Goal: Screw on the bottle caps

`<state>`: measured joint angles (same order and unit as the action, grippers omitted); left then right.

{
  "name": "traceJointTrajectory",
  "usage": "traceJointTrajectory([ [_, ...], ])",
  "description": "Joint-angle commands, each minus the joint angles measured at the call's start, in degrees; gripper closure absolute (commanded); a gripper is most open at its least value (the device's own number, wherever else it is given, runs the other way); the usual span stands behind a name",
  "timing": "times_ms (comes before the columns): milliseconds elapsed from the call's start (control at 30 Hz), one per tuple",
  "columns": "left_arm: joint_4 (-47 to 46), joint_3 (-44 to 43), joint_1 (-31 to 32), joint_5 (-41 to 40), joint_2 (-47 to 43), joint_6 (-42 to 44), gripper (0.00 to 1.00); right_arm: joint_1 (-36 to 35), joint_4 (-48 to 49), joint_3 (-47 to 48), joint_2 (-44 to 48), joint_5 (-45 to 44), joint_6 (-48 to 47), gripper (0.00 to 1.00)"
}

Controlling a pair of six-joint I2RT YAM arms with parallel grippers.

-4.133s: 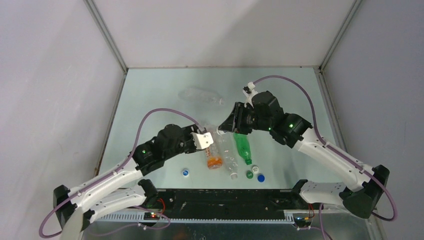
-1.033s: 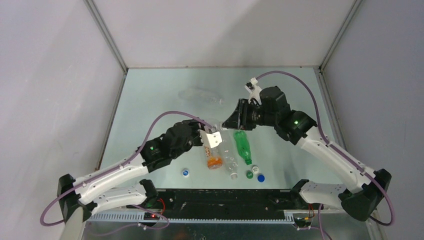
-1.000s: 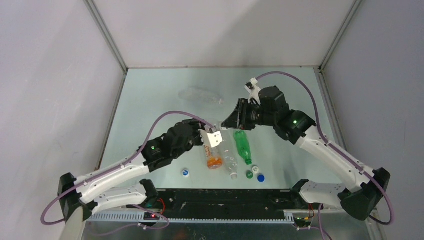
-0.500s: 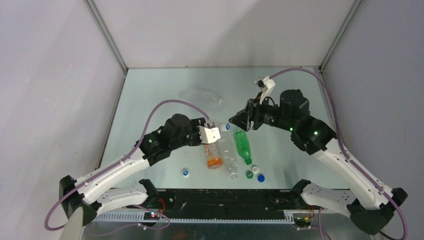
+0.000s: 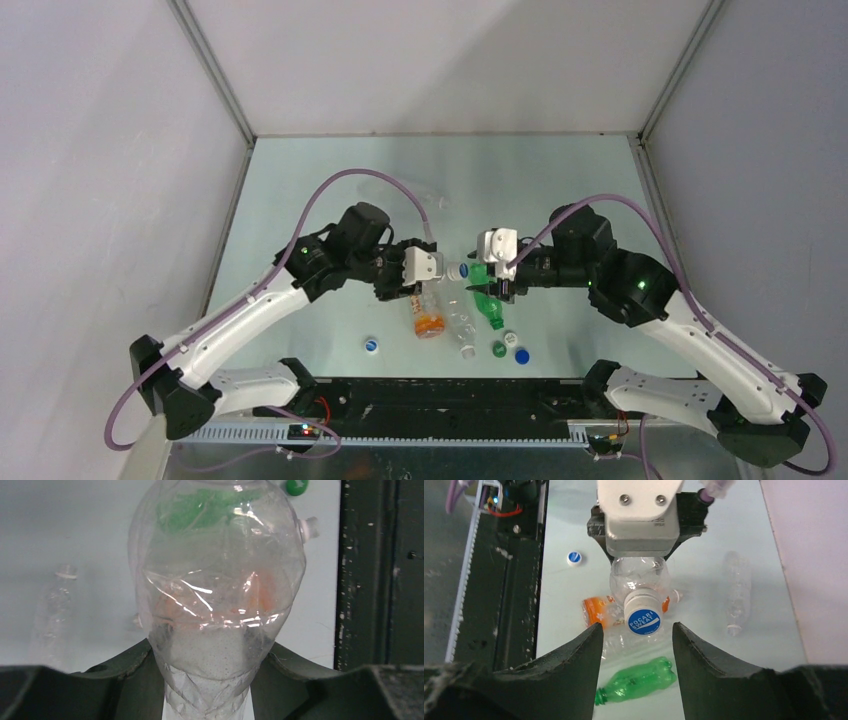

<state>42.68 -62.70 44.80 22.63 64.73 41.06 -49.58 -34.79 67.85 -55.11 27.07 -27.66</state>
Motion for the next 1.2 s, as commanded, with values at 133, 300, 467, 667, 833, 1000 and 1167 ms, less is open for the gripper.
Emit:
traceJointTrajectory([
  [133,3.57,-3.11,-0.41,6.07,0.49,1.09,1.00,-2.17,-2.65,1.00,-1.40,0.99,-12.88,0.45],
  [300,3.71,-3.37,-0.41,6.55,0.72,1.20,1.00,-2.77,-1.76,1.04,-2.73,0.86,-13.46,0.46],
  [467,3.65,-3.71,-0.41,6.84,1.07,1.23,1.00,-2.99,-0.24,1.03,-3.92,0.88,-13.15,0.48],
  [667,2.81,-4.26,-0.41,5.85,0.68,0.69,1.00,-2.85,0.54,1.03,-5.20,2.09,-10.07,0.59],
  [833,-0.90,-3.46,-0.30,1.45,-1.03,-0.85,1.00,-2.12,3.84,1.07,-6.68,0.25,0.98,0.90],
  [1000,-9.01,0.35,1.74,-8.99,-4.20,-1.88,1.00,0.20,10.29,1.05,-7.37,-6.00,26.65,0.96],
  [1167,-23.91,8.67,10.74,-33.11,-8.68,3.32,1.00,7.54,9.96,0.99,-8.80,-13.02,64.94,1.00],
])
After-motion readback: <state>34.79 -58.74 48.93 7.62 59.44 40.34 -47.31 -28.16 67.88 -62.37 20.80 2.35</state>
